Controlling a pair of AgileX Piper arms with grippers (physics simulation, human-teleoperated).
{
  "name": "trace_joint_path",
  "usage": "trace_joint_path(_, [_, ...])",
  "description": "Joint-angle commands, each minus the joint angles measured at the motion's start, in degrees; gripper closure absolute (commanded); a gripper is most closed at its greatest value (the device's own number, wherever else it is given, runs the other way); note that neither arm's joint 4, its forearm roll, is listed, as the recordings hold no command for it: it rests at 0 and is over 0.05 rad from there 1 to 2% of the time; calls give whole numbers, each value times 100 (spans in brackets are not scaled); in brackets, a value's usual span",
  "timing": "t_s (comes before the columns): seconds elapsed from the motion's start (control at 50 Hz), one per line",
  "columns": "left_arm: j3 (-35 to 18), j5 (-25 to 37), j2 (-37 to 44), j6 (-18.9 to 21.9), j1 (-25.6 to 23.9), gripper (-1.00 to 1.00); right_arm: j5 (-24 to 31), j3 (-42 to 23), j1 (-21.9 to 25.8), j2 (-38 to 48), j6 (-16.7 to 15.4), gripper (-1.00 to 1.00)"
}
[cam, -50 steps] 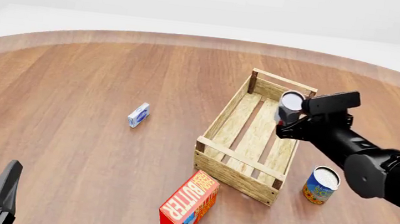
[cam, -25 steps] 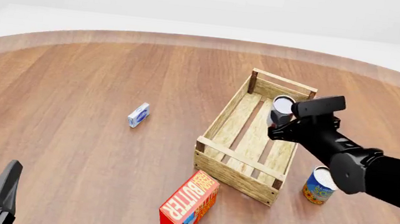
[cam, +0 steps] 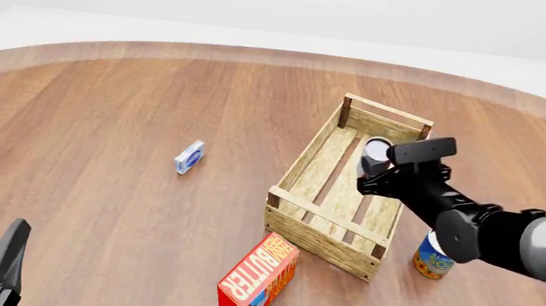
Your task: Pick up the tomato sauce, and put it in the wooden tray.
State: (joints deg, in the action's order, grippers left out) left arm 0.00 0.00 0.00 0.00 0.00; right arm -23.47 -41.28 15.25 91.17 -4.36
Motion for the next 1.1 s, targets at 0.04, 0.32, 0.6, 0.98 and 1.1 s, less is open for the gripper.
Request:
trace_joint_path(0.04, [0, 0, 0, 0, 0, -100, -94, -115, 7, 205, 96, 100])
trace_joint_path(0.32, [0, 0, 0, 0, 0, -100, -192, -149, -21, 384, 84, 100])
trace_joint_path(0.6, [0, 0, 0, 0, 0, -100, -311, -149, -21, 531, 126, 100])
trace_joint_path(0.98, [0, 0, 0, 0, 0, -100, -419, -220, -31, 773, 152, 100])
trace_joint_path(1.1, [0, 0, 0, 0, 0, -100, -455, -249, 0, 862, 172, 100])
